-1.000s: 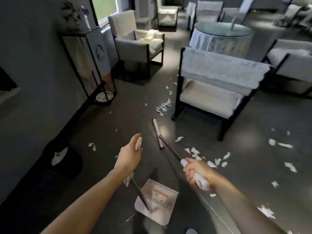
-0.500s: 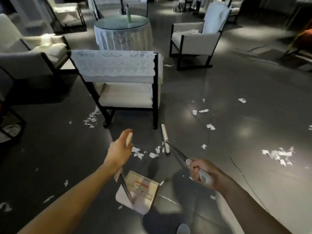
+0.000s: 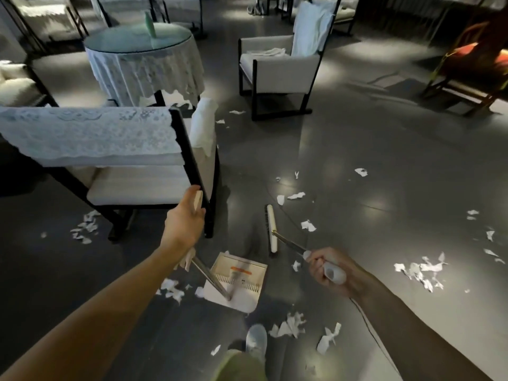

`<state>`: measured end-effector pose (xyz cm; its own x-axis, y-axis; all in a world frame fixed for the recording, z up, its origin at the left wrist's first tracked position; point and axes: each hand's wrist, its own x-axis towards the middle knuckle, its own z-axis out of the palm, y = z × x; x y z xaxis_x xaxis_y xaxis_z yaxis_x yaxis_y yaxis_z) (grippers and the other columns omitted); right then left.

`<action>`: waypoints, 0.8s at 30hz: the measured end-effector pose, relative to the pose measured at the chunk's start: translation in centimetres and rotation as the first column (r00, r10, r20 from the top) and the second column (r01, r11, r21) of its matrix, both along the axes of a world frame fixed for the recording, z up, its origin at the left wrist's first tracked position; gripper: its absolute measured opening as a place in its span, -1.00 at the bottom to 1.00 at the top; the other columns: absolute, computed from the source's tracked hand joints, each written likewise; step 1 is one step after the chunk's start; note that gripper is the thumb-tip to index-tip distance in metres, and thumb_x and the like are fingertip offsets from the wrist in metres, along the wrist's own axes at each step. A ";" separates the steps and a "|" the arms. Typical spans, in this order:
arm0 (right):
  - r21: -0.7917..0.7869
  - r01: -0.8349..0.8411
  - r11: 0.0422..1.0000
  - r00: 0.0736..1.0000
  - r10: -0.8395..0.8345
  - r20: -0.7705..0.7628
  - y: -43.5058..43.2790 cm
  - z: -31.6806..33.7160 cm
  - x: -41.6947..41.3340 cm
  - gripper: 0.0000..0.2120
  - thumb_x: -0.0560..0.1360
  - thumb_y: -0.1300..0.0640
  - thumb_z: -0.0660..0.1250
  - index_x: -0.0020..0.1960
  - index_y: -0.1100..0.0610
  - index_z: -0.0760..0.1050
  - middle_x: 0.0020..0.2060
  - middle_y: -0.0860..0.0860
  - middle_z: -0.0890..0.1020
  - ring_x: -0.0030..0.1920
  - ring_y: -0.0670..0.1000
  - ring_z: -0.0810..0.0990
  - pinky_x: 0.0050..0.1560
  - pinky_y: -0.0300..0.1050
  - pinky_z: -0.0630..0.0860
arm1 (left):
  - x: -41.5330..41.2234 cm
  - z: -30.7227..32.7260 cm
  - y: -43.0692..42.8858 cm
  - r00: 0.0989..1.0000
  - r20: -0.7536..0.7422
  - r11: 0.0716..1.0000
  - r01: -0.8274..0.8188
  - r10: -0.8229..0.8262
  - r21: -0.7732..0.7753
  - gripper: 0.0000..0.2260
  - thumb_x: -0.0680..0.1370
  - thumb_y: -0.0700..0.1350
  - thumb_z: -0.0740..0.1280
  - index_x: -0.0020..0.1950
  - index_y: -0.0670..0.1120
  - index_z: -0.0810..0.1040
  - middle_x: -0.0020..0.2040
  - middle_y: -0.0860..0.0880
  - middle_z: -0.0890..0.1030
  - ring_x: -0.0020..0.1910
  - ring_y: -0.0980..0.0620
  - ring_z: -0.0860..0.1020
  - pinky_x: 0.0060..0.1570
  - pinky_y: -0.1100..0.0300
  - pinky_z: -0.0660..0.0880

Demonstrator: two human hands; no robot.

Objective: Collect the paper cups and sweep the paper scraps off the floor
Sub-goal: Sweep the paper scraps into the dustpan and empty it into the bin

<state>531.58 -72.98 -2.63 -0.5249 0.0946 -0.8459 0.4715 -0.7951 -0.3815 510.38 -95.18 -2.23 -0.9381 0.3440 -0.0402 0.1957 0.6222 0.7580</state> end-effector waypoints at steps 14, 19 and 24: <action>-0.045 -0.024 0.999 0.995 0.019 -0.095 27.6 0.6 -19.8 -0.76 0.57 0.36 0.05 -0.21 0.12 0.30 -0.61 -0.04 0.36 -0.69 -0.17 0.36 -0.71 -0.39 0.30 | -19.1 0.9 29.3 0.999 0.029 0.998 0.024 -0.026 0.056 -0.58 0.56 -0.13 0.22 0.26 0.34 0.25 -0.04 -0.13 0.55 -0.39 -0.04 0.55 -0.56 0.21 0.46; 0.019 -0.140 0.990 0.986 0.141 -0.088 40.0 -0.5 -28.8 -0.73 0.56 0.38 0.05 -0.24 0.10 0.27 -0.62 -0.03 0.34 -0.69 -0.18 0.33 -0.72 -0.39 0.27 | -26.3 -0.6 40.4 0.998 0.049 0.998 -0.032 0.029 0.063 -0.55 0.57 -0.13 0.23 0.22 0.43 0.25 -0.05 0.00 0.49 -0.38 -0.03 0.56 -0.58 0.26 0.45; 0.065 -0.287 0.956 0.950 0.292 -0.106 53.8 0.3 -37.6 -0.72 0.57 0.38 0.06 -0.22 0.06 0.28 -0.57 -0.04 0.33 -0.67 -0.19 0.33 -0.72 -0.39 0.27 | -33.3 -0.7 52.3 0.986 0.040 0.985 -0.164 0.162 0.050 -0.57 0.60 -0.13 0.18 0.30 0.37 0.21 -0.10 0.02 0.48 -0.32 -0.03 0.57 -0.59 0.25 0.45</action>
<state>493.97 -19.16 -2.38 -0.6282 -0.0364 -0.7772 0.6300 -0.6101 -0.4806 477.04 -42.90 -2.91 -0.9801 0.1891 -0.0604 0.0673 0.6026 0.7952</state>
